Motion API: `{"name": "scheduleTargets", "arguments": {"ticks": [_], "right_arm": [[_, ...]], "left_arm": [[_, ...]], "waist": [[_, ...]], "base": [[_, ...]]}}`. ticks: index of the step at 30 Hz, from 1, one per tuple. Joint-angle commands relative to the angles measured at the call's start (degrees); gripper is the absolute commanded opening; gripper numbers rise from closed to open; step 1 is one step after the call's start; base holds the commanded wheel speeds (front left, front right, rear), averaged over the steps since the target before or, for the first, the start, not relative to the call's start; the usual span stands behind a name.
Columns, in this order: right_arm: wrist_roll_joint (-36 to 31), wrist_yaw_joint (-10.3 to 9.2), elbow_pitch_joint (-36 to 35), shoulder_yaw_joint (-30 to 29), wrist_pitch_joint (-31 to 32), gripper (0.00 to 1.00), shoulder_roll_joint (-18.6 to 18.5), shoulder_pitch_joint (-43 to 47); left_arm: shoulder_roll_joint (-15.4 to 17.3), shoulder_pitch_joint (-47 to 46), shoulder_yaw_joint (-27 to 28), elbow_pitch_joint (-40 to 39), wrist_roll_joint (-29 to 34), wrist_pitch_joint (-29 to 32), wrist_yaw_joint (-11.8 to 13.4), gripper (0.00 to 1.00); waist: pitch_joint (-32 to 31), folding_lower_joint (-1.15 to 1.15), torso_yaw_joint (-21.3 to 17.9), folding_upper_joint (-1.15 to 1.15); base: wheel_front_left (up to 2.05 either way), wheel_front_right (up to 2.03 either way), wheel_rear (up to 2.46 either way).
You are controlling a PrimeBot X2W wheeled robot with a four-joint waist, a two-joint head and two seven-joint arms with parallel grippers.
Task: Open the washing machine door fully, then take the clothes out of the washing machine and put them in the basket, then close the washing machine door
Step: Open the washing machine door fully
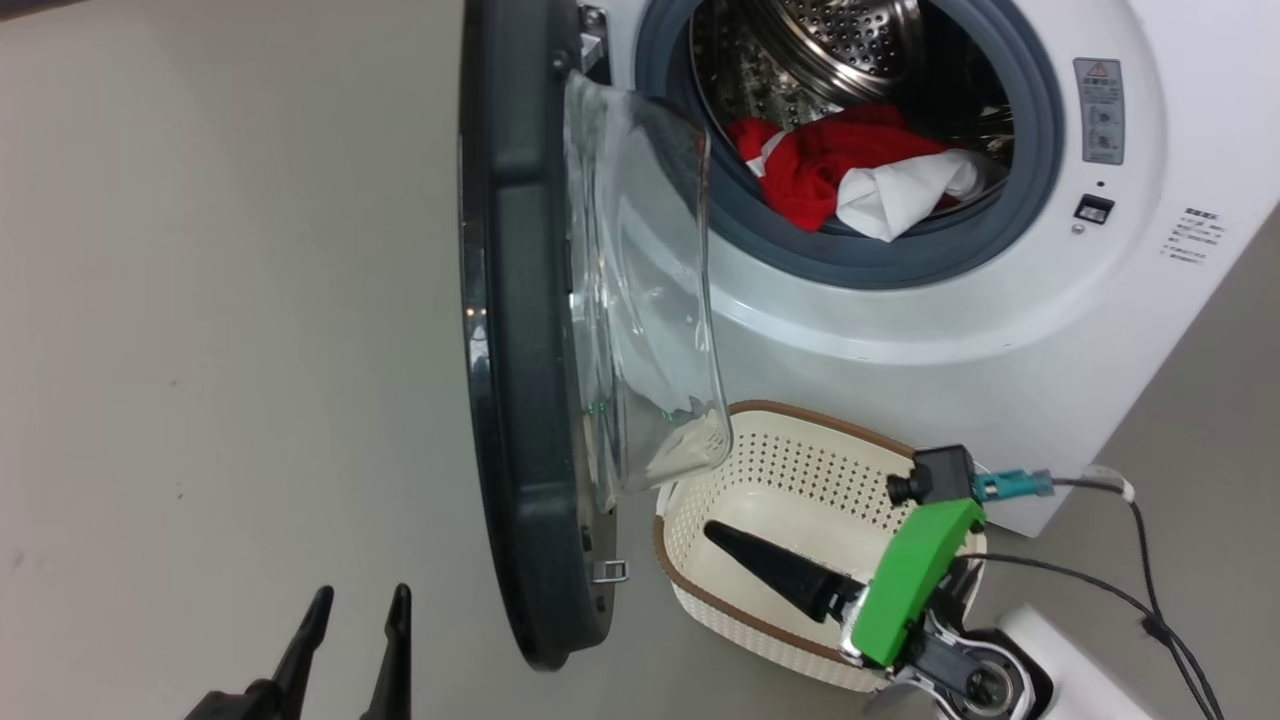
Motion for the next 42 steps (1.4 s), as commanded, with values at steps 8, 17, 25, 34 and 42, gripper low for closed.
{"name": "scheduleTargets", "arguments": {"ticks": [8,17,25,34,42], "right_arm": [[-3.85,0.29,0.03,2.46,-8.41,1.00,-2.90,3.14],[-13.22,0.29,3.60,7.14,-24.82,1.00,-6.81,2.77],[-23.88,0.29,9.79,10.21,-33.77,1.00,-7.75,0.95],[-43.33,0.29,5.25,-5.50,-33.91,1.00,-3.46,6.37],[-58.37,0.29,-1.47,-17.56,-33.91,1.00,1.99,13.72]], "left_arm": [[0.50,0.11,3.29,-0.85,1.04,-0.70,-0.71,1.00],[0.50,0.64,4.59,-0.44,1.34,-0.70,-0.93,1.00],[0.50,1.07,5.16,-0.17,1.44,-0.70,-1.03,1.00],[0.50,1.01,5.31,-0.19,1.40,-0.70,-1.10,1.00],[0.50,0.81,5.04,-0.59,1.65,-0.70,-1.16,1.00]], "waist": [[-0.95,0.00,-2.50,0.00],[-1.32,0.00,-4.26,0.00],[-1.73,0.00,-5.20,0.00],[-1.66,0.00,-5.42,0.00],[-1.84,0.00,-4.96,0.00]], "base": [[0.00,0.00,0.00],[0.00,0.00,0.00],[0.00,0.00,0.00],[0.00,0.00,0.00],[0.00,0.00,0.00]]}}
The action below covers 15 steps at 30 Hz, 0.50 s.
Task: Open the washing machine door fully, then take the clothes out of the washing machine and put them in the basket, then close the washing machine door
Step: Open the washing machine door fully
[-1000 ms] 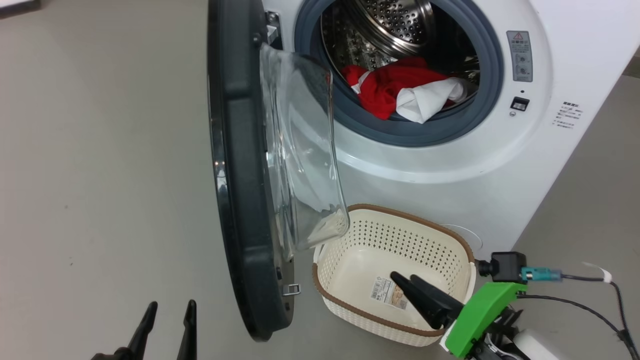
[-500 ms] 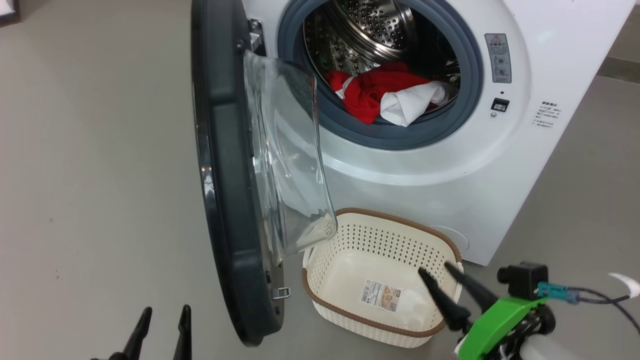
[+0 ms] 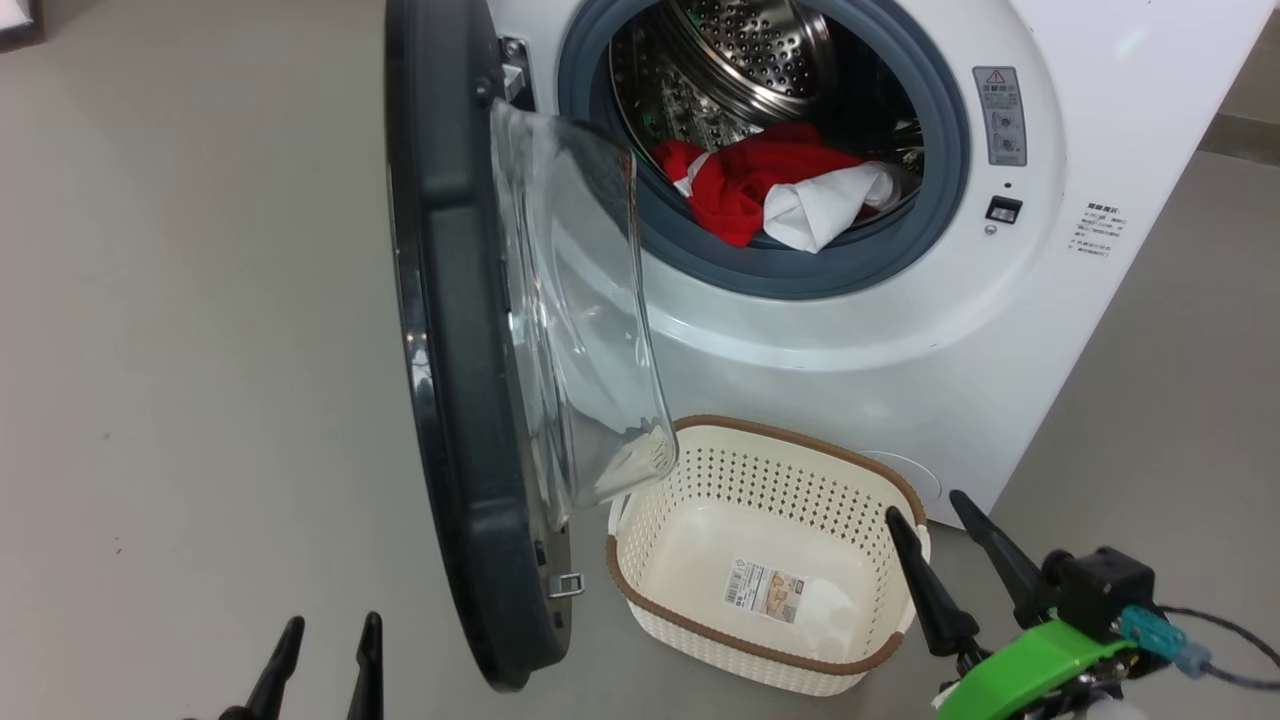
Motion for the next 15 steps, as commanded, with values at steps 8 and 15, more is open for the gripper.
{"name": "scheduleTargets", "arguments": {"ticks": [8,15], "right_arm": [[-7.03,0.28,-2.97,-4.26,-0.68,1.00,3.80,6.30],[-9.14,0.28,-2.74,-6.26,-0.68,1.00,5.12,7.96]], "left_arm": [[0.51,-1.07,1.49,-1.63,0.87,-0.70,-0.27,1.00],[0.51,-1.30,1.21,-1.64,0.88,-0.70,-0.30,1.00]], "waist": [[-0.31,0.00,0.56,0.00],[-0.11,0.00,0.47,0.00]], "base": [[0.00,0.00,0.00],[0.00,0.00,0.00]]}}
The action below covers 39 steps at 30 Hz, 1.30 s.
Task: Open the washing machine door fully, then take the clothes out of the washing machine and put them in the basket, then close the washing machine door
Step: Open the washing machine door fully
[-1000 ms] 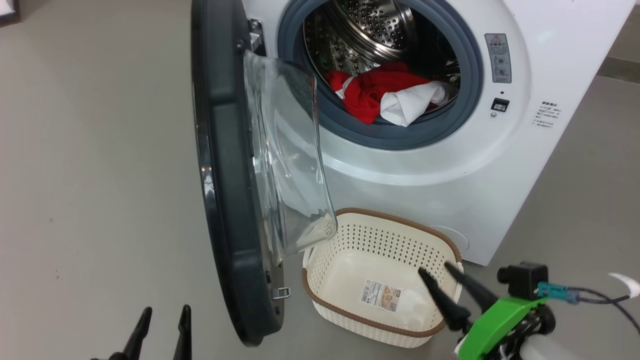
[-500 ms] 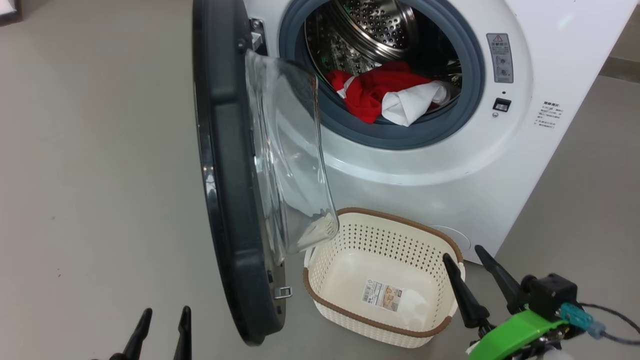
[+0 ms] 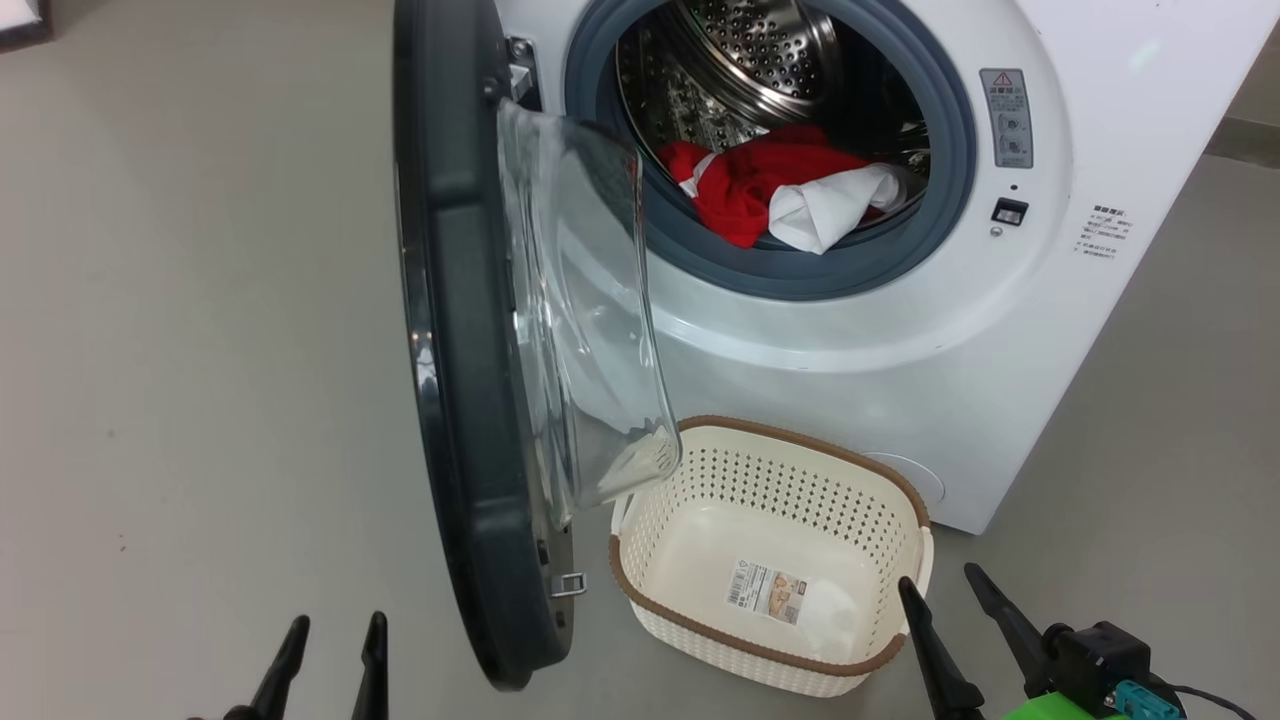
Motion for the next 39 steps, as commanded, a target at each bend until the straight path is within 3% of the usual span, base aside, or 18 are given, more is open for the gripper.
{"name": "scheduleTargets", "arguments": {"ticks": [1,8,9,10,11,12,18,26,31,35,36,39], "right_arm": [[-0.93,0.28,-1.26,0.94,-0.60,1.00,-0.19,-0.53],[-1.67,0.28,-1.30,0.29,-0.60,1.00,0.15,-0.52],[-1.76,0.28,-1.32,0.24,-0.60,1.00,0.18,-0.47],[-1.82,0.28,-1.32,0.22,-0.60,1.00,0.21,-0.44],[-1.87,0.28,-1.32,0.13,-0.60,1.00,0.23,-0.41],[-1.93,0.28,-1.33,0.06,-0.60,1.00,0.26,-0.40],[-2.22,0.28,-1.38,0.00,-0.60,1.00,0.42,-0.43],[-2.36,0.28,-1.75,-0.09,-0.60,1.00,0.53,-0.54],[-2.50,0.28,-2.14,-0.24,-0.60,1.00,0.54,-0.71],[-2.64,0.28,-2.49,-0.44,-0.60,1.00,0.54,-0.89],[-2.70,0.28,-2.62,-0.48,-0.60,1.00,0.55,-1.04],[-2.72,0.28,-2.85,-0.46,-0.60,1.00,0.55,-1.30]], "left_arm": [[0.50,-1.32,1.69,-1.43,0.84,-0.70,-0.29,1.00],[0.50,-1.37,1.73,-1.18,0.83,-0.70,-0.31,1.00],[0.50,-1.32,1.71,-1.10,0.82,-0.70,-0.32,0.89],[0.50,-1.30,1.71,-1.08,0.77,-0.70,-0.32,0.35],[0.50,-1.33,1.71,-1.12,0.67,-0.70,-0.32,0.12],[0.50,-1.36,1.67,-1.13,0.50,-0.70,-0.32,0.00],[0.50,-2.73,4.30,-4.92,-2.20,-0.70,-0.04,0.00],[0.50,-6.21,6.23,-21.09,-5.10,-0.70,0.94,0.00],[0.50,-6.32,1.21,-29.57,-4.92,-0.70,1.45,0.00],[0.50,-5.28,-6.99,-33.44,-4.34,-0.70,1.84,0.00],[0.50,-4.74,-11.32,-33.77,-5.16,-0.70,2.23,0.00],[0.50,-3.79,-16.96,-31.51,-6.29,-0.70,2.37,0.00]], "waist": [[0.01,0.00,-0.08,0.00],[-0.26,0.00,-0.06,0.00],[-0.38,0.00,-0.02,0.00],[-0.40,0.00,0.01,0.00],[-0.46,0.00,0.06,0.00],[-0.50,0.00,0.11,0.00],[-0.70,0.00,0.32,0.00],[-0.80,0.00,0.24,0.00],[-0.77,0.00,-0.08,0.00],[-0.49,0.00,-0.30,0.00],[-0.27,0.00,-0.35,0.00],[-0.02,0.00,-0.65,0.00]], "base": [[0.00,0.00,0.00],[0.00,0.00,0.00],[0.00,0.00,0.00],[0.00,0.00,0.00],[0.00,0.00,0.00],[0.00,0.00,0.00],[0.00,0.00,0.00],[0.00,0.00,0.00],[0.00,0.00,0.00],[0.00,0.00,0.00],[0.00,0.00,0.00],[0.00,0.00,0.00]]}}
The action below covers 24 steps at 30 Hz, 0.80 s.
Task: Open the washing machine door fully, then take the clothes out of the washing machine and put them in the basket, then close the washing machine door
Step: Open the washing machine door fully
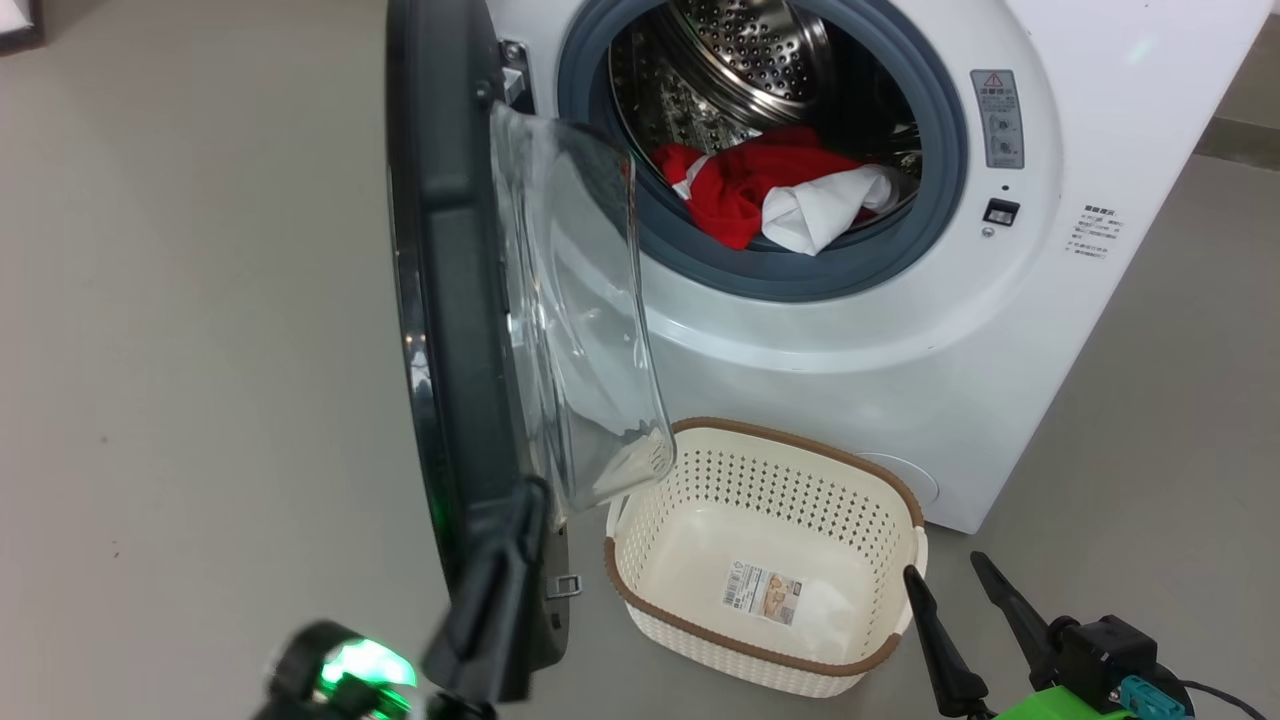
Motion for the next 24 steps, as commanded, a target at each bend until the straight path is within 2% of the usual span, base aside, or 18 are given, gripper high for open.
{"name": "scheduleTargets", "arguments": {"ticks": [1,5,10,16,24], "right_arm": [[-0.61,0.26,-1.57,1.21,-0.59,1.00,-0.22,-1.42],[-0.45,0.26,-1.76,1.22,-0.59,1.00,-0.21,-1.67],[-0.38,0.26,-1.73,1.34,-0.59,1.00,-0.18,-1.82],[-0.23,0.26,-1.75,1.59,-0.59,1.00,-0.14,-2.04],[-0.02,0.26,-2.10,1.62,-0.59,1.00,-0.11,-2.02]], "left_arm": [[0.30,-0.57,1.05,-0.66,-1.03,-0.28,0.52,0.00],[0.30,0.07,-2.67,4.65,-2.42,-0.28,1.11,0.00],[0.30,-0.71,-3.52,11.45,-3.83,-0.28,1.66,0.00],[0.30,-2.23,-2.00,17.28,-4.65,-0.28,1.77,0.00],[0.30,-3.02,1.81,21.17,-5.03,-0.28,2.27,0.00]], "waist": [[0.13,0.00,-0.22,0.00],[0.37,0.00,-0.64,0.00],[0.62,0.00,-1.06,0.00],[0.97,0.00,-1.35,0.00],[1.09,0.00,-1.31,0.00]], "base": [[0.00,0.00,0.00],[0.00,0.00,0.00],[0.00,0.00,0.00],[0.00,0.00,0.00],[0.00,0.00,0.00]]}}
